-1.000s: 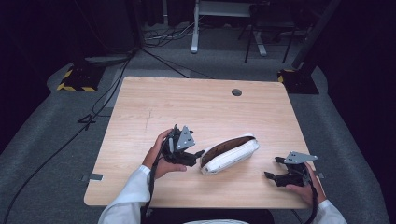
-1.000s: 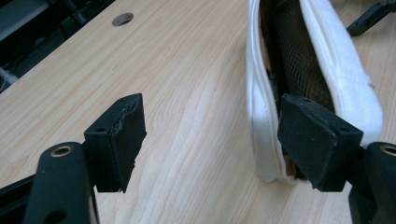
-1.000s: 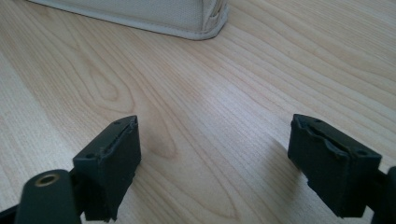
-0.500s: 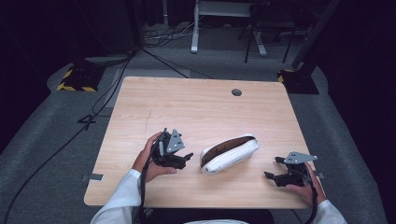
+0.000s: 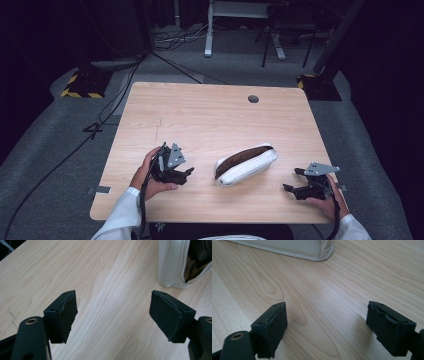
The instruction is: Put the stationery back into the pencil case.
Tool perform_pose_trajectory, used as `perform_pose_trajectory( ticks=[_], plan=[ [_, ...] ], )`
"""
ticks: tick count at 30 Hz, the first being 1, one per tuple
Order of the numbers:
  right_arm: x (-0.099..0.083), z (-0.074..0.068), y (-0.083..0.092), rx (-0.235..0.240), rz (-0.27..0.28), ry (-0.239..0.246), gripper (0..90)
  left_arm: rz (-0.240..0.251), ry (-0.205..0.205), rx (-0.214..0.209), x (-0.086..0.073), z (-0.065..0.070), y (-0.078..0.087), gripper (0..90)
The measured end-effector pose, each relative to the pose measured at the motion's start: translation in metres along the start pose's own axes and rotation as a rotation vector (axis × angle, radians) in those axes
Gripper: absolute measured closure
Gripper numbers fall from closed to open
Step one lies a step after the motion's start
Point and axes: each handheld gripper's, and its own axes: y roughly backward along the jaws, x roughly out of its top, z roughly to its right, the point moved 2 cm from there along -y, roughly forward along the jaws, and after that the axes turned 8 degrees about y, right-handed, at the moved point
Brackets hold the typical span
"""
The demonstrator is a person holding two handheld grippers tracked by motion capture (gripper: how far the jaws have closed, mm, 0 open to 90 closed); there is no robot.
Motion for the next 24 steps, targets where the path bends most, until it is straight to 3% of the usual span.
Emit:
perform_pose_trajectory(
  ticks=[14,24],
  plan=[
    [0.0,0.0,0.0,-0.001,0.0,0.001,17.5,-0.073,0.032,0.049,-0.036,-0.015,0.007,22.6],
    [0.0,0.0,0.0,-0.001,0.0,0.0,17.4,-0.098,0.063,0.077,-0.058,-0.023,0.01,21.7]
  ],
)
